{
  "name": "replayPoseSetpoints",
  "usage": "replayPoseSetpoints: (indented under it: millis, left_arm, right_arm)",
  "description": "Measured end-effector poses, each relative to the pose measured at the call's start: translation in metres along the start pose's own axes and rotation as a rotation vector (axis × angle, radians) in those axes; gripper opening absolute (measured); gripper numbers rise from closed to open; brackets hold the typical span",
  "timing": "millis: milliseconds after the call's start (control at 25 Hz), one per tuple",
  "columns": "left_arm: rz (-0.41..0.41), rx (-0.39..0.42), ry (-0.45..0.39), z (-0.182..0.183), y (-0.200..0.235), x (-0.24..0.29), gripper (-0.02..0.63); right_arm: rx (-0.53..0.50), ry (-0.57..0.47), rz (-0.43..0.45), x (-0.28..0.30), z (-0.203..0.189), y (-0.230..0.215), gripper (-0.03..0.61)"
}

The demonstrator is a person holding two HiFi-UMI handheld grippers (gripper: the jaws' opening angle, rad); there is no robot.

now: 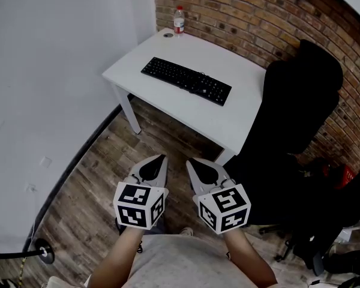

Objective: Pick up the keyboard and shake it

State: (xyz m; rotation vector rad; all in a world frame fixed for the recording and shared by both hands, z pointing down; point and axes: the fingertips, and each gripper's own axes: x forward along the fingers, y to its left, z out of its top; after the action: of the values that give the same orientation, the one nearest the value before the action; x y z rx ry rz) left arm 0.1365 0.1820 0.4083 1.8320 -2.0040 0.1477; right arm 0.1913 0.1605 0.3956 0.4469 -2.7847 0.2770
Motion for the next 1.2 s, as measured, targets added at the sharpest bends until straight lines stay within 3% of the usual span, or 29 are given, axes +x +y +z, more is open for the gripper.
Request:
replayPoseSetpoints:
  millis: [800,1200]
  left_arm:
    - [-0.094,-0.014,0.02,0.062,0.156,0.072,-0.008]
    - [-0.144,-0.014,0.024,0.08,0.198,0.092,-0.008]
  right_arm:
    - [0.01,0.045,-0.077,0.172,0.06,0.002,0.011]
    - [0.019,0.045,-0.126,0.215,0.077,0.002,0.011]
